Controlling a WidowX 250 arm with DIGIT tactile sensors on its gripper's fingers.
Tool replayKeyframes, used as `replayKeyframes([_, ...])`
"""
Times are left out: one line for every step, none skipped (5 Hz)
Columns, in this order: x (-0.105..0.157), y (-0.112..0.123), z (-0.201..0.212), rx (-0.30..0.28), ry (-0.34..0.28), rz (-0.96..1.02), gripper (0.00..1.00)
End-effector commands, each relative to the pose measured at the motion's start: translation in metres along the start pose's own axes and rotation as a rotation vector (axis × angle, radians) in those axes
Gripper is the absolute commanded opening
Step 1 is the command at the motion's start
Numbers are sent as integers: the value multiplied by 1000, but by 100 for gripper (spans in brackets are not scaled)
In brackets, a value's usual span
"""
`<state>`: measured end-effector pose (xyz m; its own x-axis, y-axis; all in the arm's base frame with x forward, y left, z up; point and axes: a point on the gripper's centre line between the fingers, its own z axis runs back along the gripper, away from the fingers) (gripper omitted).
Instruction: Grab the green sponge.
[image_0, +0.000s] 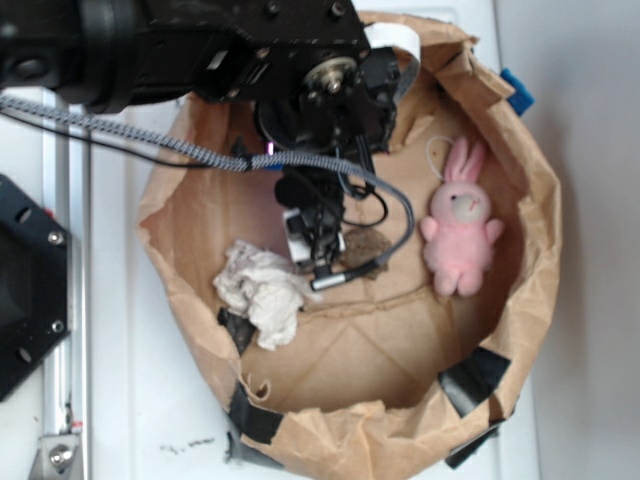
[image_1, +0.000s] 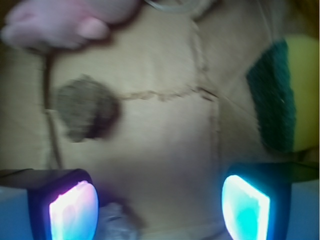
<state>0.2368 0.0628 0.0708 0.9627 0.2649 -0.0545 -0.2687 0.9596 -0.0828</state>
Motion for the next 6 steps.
replayKeyframes([23,22,24,31,-88,-27,100])
replayKeyframes([25,20,23,63,-99,-53,100])
replayKeyframes([27,20,20,89,-90,-64,100])
replayKeyframes([29,21,18,117,-90,-65,100])
replayKeyframes([32,23,16,165,-111,-43,100])
replayKeyframes([34,22,9,208,-115,-36,100])
